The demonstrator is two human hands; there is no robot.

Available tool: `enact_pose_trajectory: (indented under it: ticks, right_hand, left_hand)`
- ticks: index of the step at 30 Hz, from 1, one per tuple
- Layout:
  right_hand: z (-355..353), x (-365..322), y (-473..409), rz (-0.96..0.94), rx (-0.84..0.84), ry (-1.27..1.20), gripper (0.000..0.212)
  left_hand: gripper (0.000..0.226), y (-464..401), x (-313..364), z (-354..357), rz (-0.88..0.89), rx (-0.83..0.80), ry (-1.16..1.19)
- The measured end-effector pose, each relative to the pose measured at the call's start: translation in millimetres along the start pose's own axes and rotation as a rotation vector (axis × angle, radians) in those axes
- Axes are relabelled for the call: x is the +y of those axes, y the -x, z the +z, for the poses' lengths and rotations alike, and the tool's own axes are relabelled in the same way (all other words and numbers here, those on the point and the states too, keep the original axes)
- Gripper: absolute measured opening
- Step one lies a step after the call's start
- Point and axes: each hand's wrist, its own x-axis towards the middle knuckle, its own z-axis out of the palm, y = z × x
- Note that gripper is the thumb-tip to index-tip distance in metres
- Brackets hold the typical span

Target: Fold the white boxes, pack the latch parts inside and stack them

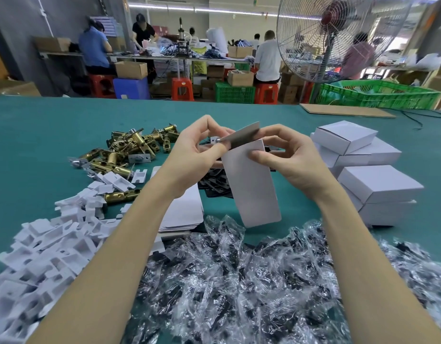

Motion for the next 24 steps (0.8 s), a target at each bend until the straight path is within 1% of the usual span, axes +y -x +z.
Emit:
enact_pose_trajectory:
  ticks: [2,5,6,8,11,14,16,19,24]
  right_hand:
    - [-0.3,0.2,0.0,0.013,-0.008,0.031,0.022]
    - [-0.5,-0.3,0.0,0.032,-0.024,0.039,0.022]
    - [-1.0,-1.2,0.2,0.04,-0.033,0.03,0.022]
    - [-2.1,-3.6,0.8,0.055,-0.051,-0.005,0.023]
    - [-2.9,-4.9,1.1,0.072,-0.088,-0.023,0.026]
    - [-1.1,-3.9,0.4,0.072,-0.088,-0.02,0.029]
    - [0.7,-2.4,-0.2,0.074,-0.044,-0.024,0.03]
    - [2.3,-1.6,-0.1,0.064,0.021,0.0,0.025]
    - [1.8,-3.4,0.6,0.046,0.046,0.008,0.015]
  left_hand:
    - [0.021,-0.4,-0.2,0.3,-0.023,-0.03,-0.005]
    - [0.025,-2.3,-2.1,-0.2,-0.049,0.007,0.019]
    - [0.021,-2.4,-1.7,-0.4,-0.057,0.008,0.039]
    - [0.003,-2.1,-2.1,-2.4,-0.076,-0.023,0.086]
    - [0.022,-2.2,-4.3,-2.4,-0.107,-0.006,0.069]
    - [0.021,-0.9,-3.6,0.0,-0.127,0.039,0.068]
    - [0.021,-0.3,-3.3,0.0,-0.143,0.032,0.075]
    - [0.022,0.2,-4.0,0.5,-0.147,-0.001,0.081]
    - [0.022,0.3,-4.1,3.2,-0.147,0.005,0.064]
